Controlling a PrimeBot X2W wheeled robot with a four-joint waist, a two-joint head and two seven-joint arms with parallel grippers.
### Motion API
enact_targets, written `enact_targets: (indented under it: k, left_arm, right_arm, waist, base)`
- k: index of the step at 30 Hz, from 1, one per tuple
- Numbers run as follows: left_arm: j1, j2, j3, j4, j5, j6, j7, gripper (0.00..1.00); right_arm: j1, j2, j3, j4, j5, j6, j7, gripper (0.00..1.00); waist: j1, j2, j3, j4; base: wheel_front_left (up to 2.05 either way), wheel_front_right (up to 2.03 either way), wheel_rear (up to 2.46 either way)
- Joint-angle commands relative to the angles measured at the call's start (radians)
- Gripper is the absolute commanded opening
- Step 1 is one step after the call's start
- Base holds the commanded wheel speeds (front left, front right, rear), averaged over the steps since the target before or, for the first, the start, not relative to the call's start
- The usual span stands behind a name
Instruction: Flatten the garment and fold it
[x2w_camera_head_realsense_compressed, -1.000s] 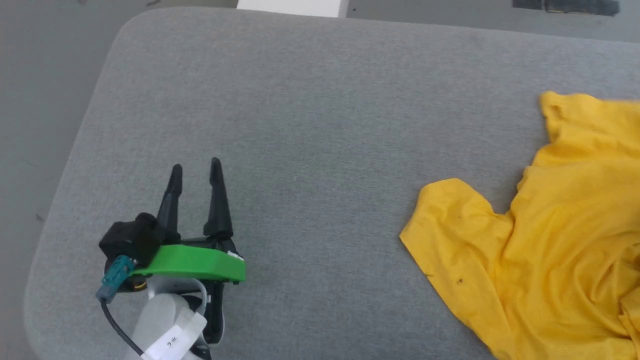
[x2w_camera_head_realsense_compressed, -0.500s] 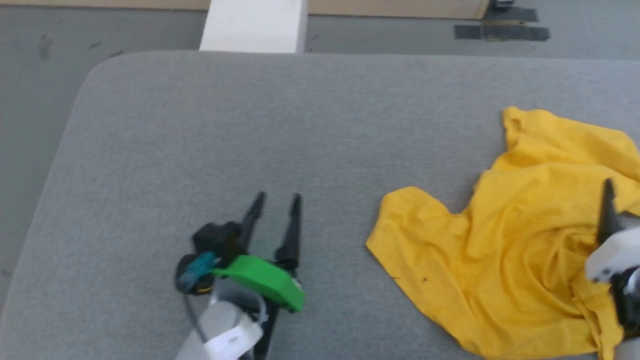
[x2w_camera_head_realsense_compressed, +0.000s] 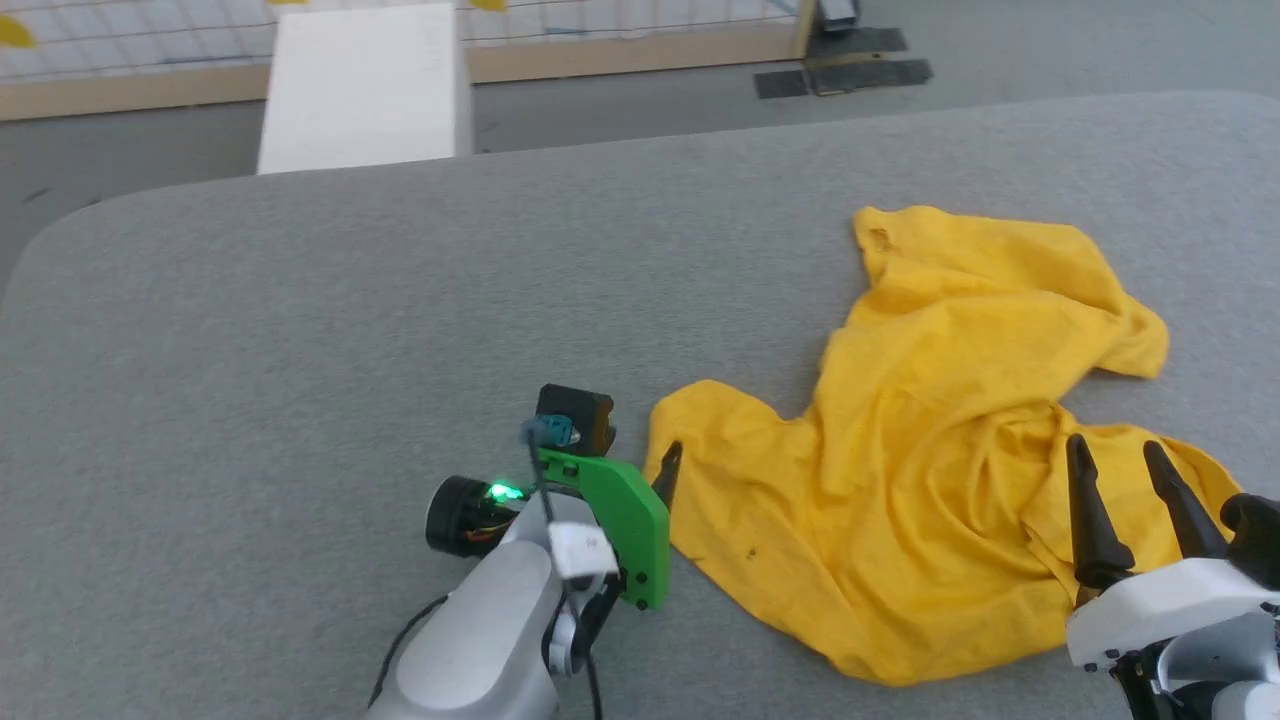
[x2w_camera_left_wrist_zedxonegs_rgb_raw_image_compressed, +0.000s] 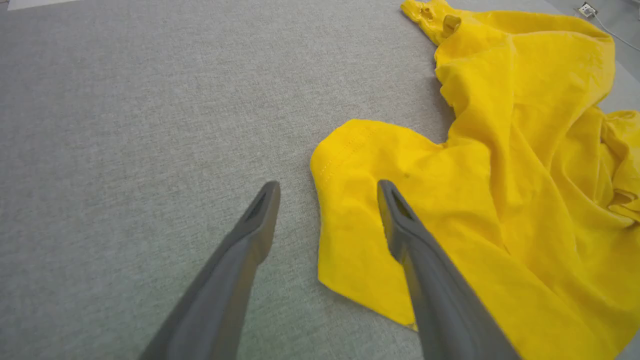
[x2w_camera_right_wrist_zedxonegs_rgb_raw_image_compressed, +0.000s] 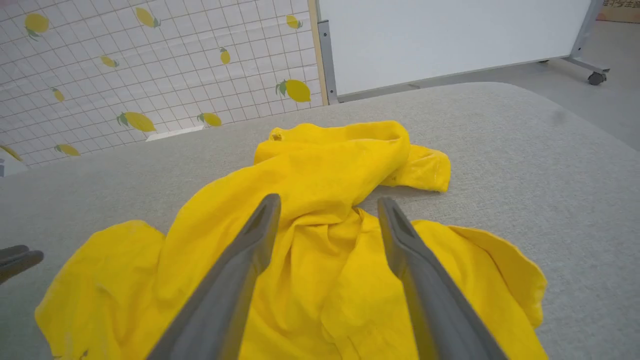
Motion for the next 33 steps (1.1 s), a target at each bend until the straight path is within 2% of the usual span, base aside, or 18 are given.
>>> enact_targets:
  k: [1, 4, 7, 8, 9, 10, 12, 17, 21, 26, 31, 32, 33]
  left_arm:
    - [-0.025, 0.003, -0.006, 0.022, 0.006, 0.014, 0.039, 1.00]
    - [-0.048, 0.004, -0.025, 0.060, 0.001, 0.020, 0.141, 1.00]
    - [-0.058, 0.003, -0.051, 0.079, -0.007, 0.006, 0.222, 1.00]
    - [-0.060, 0.003, -0.061, 0.081, -0.008, 0.000, 0.244, 0.71]
    - [-0.062, 0.003, -0.064, 0.079, -0.007, -0.001, 0.247, 0.21]
    - [-0.062, 0.004, -0.062, 0.073, -0.008, 0.001, 0.238, 0.00]
    - [-0.058, 0.007, -0.048, 0.057, -0.012, 0.009, 0.202, 0.00]
    - [-0.021, 0.029, 0.040, -0.015, -0.037, 0.062, 0.050, 0.00]
    - [0.046, 0.092, 0.131, -0.108, -0.055, 0.120, -0.048, 0.00]
    - [0.171, 0.178, 0.233, -0.223, -0.083, 0.194, -0.080, 0.00]
    - [0.299, 0.224, 0.303, -0.304, -0.116, 0.256, -0.070, 0.00]
    - [0.323, 0.226, 0.313, -0.314, -0.127, 0.263, -0.066, 0.23]
    - [0.340, 0.229, 0.314, -0.318, -0.132, 0.265, -0.060, 0.94]
  right_arm:
    - [-0.001, 0.000, 0.006, -0.012, 0.008, -0.002, -0.007, 1.00]
    - [-0.006, 0.000, 0.015, -0.022, 0.014, -0.002, -0.006, 1.00]
    - [-0.006, 0.000, 0.022, -0.027, 0.020, -0.002, -0.007, 1.00]
    - [-0.006, 0.000, 0.026, -0.027, 0.022, -0.002, -0.006, 1.00]
    - [-0.005, 0.000, 0.029, -0.026, 0.026, -0.002, -0.006, 1.00]
    - [-0.006, 0.000, 0.032, -0.024, 0.032, -0.002, -0.006, 1.00]
    - [-0.006, 0.000, 0.035, -0.024, 0.037, -0.002, -0.008, 1.00]
    - [-0.004, 0.000, 0.026, -0.030, 0.026, -0.002, -0.004, 1.00]
    - [0.002, 0.000, 0.005, -0.038, 0.017, -0.002, 0.006, 1.00]
    - [0.010, 0.000, 0.002, -0.044, 0.020, -0.002, 0.021, 1.00]
    - [0.017, 0.000, 0.010, -0.039, 0.019, -0.002, 0.043, 1.00]
    - [0.021, 0.000, 0.012, -0.034, 0.018, -0.002, 0.055, 1.00]
    - [0.024, 0.000, 0.015, -0.029, 0.018, -0.002, 0.067, 1.00]
  waist:
    - [0.0000, -0.0001, 0.013, -0.040]
    - [0.0000, -0.0001, 0.022, -0.046]
    - [0.0000, -0.0001, 0.026, -0.039]
    - [0.0000, -0.0001, 0.026, -0.034]
    - [0.0000, -0.0001, 0.025, -0.028]
    - [0.0000, -0.0001, 0.023, -0.021]
    - [0.0000, -0.0001, 0.020, -0.004]
    - [0.0000, -0.0001, 0.002, 0.050]
    - [0.0000, -0.0001, -0.015, 0.108]
    - [0.0000, -0.0001, -0.031, 0.171]
    - [0.0000, -0.0001, -0.039, 0.210]
    - [0.0000, -0.0001, -0.040, 0.217]
    - [0.0000, -0.0001, -0.041, 0.221]
  base:
    - [0.00, 0.00, 0.00]
    - [0.00, 0.00, 0.00]
    - [0.00, 0.00, 0.00]
    - [0.00, 0.00, 0.00]
    - [0.00, 0.00, 0.00]
    - [0.00, 0.00, 0.00]
    - [0.00, 0.00, 0.00]
    - [0.00, 0.00, 0.00]
    - [0.00, 0.00, 0.00]
    - [0.00, 0.00, 0.00]
    - [0.00, 0.00, 0.00]
    - [0.00, 0.00, 0.00]
    - [0.00, 0.00, 0.00]
